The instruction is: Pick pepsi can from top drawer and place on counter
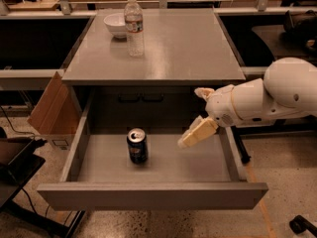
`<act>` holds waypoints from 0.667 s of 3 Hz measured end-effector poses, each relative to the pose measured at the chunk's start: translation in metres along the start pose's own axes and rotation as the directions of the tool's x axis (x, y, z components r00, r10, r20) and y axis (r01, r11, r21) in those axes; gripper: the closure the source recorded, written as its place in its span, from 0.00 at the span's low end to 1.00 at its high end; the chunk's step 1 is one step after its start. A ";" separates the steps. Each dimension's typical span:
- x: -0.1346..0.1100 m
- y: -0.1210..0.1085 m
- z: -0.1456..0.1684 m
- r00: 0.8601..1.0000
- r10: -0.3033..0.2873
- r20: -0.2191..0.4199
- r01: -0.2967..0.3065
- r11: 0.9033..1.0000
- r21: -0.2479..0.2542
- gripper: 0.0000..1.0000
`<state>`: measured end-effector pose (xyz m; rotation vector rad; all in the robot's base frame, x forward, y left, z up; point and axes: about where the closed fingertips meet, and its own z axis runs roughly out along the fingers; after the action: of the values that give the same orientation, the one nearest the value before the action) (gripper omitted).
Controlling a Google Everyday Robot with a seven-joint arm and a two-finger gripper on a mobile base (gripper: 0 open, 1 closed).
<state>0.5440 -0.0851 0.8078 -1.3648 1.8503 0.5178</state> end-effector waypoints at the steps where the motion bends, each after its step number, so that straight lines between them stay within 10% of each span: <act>1: 0.000 0.000 0.000 1.000 0.000 0.000 0.000 1.000 0.000 0.00; 2: 0.014 0.014 0.046 0.999 0.028 0.043 -0.025 0.998 -0.062 0.00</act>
Offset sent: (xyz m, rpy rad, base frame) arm 0.0041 0.0768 -0.1154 0.1664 0.1184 0.0952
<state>0.5450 -0.0562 0.7668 -1.3606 1.8325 0.6182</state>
